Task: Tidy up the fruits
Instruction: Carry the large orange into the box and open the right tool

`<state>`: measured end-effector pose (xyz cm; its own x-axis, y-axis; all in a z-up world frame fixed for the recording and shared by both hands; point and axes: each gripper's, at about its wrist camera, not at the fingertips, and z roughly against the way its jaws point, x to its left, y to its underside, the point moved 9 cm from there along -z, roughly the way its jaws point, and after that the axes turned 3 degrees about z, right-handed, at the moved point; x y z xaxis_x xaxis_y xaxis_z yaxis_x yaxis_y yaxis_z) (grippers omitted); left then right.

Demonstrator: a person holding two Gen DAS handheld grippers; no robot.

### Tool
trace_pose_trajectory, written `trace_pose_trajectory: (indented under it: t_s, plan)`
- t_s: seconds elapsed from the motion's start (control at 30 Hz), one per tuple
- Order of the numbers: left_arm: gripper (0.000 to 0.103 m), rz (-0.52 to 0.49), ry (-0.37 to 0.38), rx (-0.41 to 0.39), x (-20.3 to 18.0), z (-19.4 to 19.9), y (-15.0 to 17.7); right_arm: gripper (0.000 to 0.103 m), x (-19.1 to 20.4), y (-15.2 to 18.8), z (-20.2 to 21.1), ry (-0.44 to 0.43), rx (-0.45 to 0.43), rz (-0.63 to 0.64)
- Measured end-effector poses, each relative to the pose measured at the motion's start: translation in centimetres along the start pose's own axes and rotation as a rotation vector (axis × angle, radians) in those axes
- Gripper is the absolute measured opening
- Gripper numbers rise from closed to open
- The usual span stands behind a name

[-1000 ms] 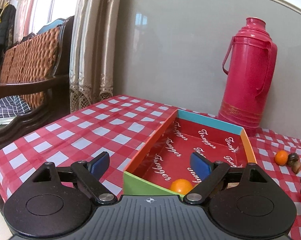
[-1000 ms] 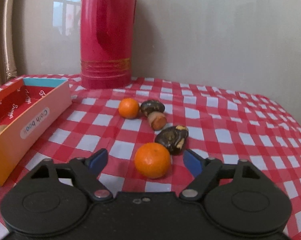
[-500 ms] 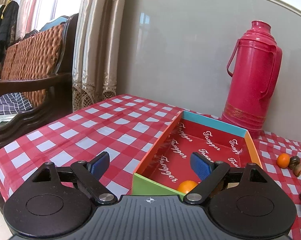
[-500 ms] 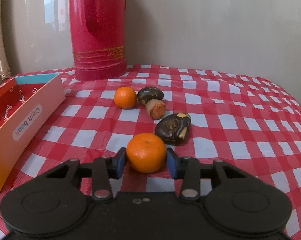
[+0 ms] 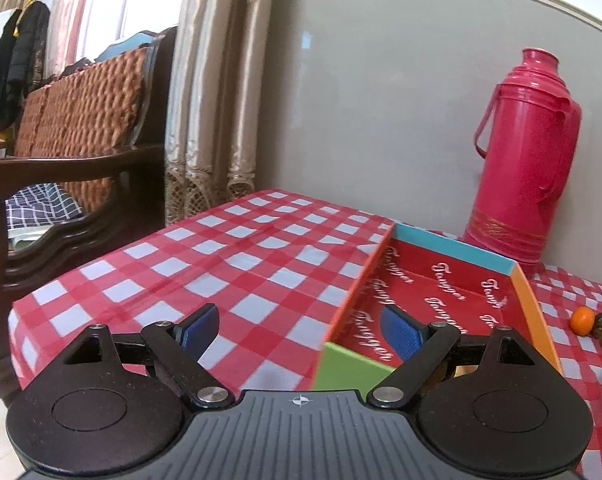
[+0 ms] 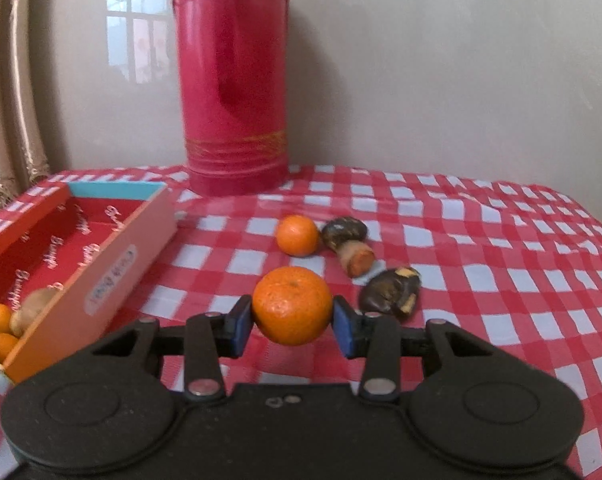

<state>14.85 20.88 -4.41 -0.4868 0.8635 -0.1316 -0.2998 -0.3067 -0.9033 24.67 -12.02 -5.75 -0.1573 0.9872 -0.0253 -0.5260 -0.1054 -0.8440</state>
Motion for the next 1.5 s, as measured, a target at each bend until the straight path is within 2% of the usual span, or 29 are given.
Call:
trace_pose_trajectory:
  t_s: [0.47, 0.77, 1.17, 1.23, 1.3, 1.4, 1.5]
  plan:
    - [0.087, 0.01, -0.052, 0.005, 4.9, 0.6, 0.0, 0.033, 6.8, -2.3, 1.4, -0.096, -0.069, 0.043]
    - [0.087, -0.003, -0.068, 0.006, 6.4, 1.1, -0.2, 0.033, 11.0, -2.9, 1.8, -0.163, -0.096, 0.063]
    - [0.087, -0.019, -0.079, 0.009, 7.3, 1.6, -0.4, 0.035, 17.2, -2.2, 1.6, -0.266, -0.08, 0.113]
    - [0.087, -0.026, -0.077, 0.01, 7.1, 1.7, -0.3, 0.045, 18.0, -1.7, 1.3, -0.274, -0.061, 0.135]
    - [0.087, -0.027, -0.073, 0.01, 7.0, 1.7, -0.4, 0.086, 18.1, -1.9, 1.7, -0.238, -0.108, 0.135]
    - [0.087, -0.03, -0.07, 0.013, 6.9, 1.7, -0.3, 0.092, 17.9, -2.7, 2.9, -0.231, -0.179, 0.141]
    - [0.087, -0.026, -0.068, 0.014, 6.9, 1.7, -0.3, 0.097, 17.3, -2.9, 2.9, -0.22, -0.185, 0.126]
